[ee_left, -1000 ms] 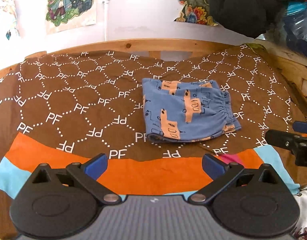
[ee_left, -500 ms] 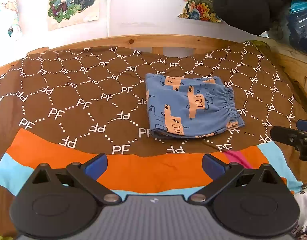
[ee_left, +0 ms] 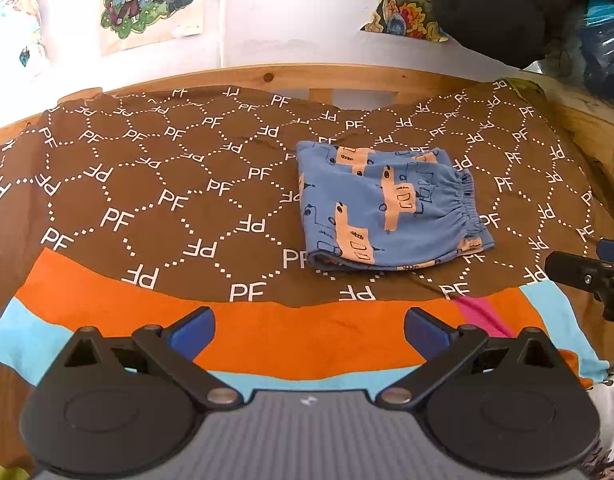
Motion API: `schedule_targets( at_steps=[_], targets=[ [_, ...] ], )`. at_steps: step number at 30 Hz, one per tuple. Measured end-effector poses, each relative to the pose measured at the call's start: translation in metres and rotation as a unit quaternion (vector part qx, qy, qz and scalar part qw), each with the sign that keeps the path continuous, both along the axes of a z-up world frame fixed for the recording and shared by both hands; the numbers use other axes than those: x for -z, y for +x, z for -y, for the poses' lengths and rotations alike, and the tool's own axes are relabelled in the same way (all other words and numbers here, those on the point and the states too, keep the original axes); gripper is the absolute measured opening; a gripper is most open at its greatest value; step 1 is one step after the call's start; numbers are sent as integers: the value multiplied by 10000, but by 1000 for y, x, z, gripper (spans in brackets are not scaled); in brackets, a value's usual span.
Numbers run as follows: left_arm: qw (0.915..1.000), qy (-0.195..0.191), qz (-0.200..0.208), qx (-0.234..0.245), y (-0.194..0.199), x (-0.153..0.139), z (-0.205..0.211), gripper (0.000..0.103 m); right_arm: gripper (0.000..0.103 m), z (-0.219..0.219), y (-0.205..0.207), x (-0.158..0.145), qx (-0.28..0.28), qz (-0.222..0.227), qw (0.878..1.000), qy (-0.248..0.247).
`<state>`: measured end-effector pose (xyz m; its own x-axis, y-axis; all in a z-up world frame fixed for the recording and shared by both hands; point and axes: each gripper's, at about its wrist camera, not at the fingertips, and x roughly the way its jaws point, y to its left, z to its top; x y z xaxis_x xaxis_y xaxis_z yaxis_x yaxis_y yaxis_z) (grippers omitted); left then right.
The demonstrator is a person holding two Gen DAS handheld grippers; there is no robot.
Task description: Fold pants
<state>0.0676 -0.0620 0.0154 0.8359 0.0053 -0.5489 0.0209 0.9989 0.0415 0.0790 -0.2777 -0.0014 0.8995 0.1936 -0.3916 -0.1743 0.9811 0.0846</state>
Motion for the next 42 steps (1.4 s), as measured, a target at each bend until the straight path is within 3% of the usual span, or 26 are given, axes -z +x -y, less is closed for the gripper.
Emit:
schedule_targets(
  at_steps=[42],
  targets=[
    [9994, -45, -222, -255, -1, 3, -4, 103, 102, -2, 3, 6, -113, -111, 9999, -45]
  ],
)
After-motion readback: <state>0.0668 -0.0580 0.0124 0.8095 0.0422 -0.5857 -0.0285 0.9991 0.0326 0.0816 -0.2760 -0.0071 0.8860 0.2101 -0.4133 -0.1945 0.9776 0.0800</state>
